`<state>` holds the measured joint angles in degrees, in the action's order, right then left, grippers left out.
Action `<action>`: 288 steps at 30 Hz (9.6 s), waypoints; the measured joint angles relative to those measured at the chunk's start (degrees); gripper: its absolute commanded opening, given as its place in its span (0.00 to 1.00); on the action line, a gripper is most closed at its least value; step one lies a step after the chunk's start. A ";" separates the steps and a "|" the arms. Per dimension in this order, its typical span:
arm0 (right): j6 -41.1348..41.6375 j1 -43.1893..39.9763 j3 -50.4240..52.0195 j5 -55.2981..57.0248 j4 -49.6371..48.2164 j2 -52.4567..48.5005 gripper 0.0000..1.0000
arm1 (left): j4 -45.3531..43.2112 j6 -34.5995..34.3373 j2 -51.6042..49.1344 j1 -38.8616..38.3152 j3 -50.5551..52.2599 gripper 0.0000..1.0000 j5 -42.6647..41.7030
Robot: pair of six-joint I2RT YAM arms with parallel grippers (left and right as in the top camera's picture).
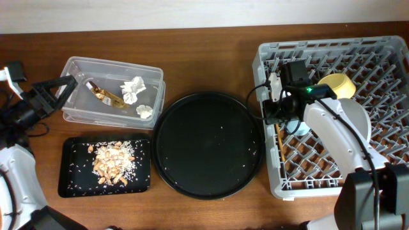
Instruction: Sort waste into correct bins and load items into the dishwasher rack
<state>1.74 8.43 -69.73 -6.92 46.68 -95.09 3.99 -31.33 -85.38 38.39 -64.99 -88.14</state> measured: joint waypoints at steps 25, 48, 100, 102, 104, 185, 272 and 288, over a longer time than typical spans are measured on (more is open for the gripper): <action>5.99 0.79 0.00 -0.57 -0.24 -0.02 0.47 | 0.00 0.00 0.00 0.00 0.00 0.99 0.00; 5.79 -0.42 -24.06 -1.09 16.85 2.82 0.98 | 0.00 0.00 0.00 0.00 0.00 0.99 -0.02; 4.48 -1.16 24.98 9.90 -20.04 89.46 0.98 | 0.02 0.00 0.00 0.00 0.00 0.99 -0.02; 4.48 -1.16 32.54 10.01 -29.05 90.62 0.98 | 0.00 0.00 0.00 0.00 0.00 0.99 -0.07; 4.52 -1.16 40.85 9.97 -37.62 92.15 0.98 | 0.00 0.00 0.00 0.00 0.00 0.99 -0.02; 0.59 -8.90 69.11 7.93 -42.53 94.18 0.98 | 0.00 0.00 0.00 -2.25 0.00 0.99 -0.02; 0.59 -8.90 69.11 7.72 -42.45 94.29 0.98 | -0.09 31.41 78.90 -43.15 63.84 0.99 99.45; 0.59 -8.87 69.11 7.72 -42.45 94.29 0.98 | 0.00 34.40 84.50 -42.16 63.84 0.99 97.83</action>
<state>2.33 -0.45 -0.62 0.80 4.23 -0.80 3.99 3.07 -0.89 -3.77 -1.15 9.69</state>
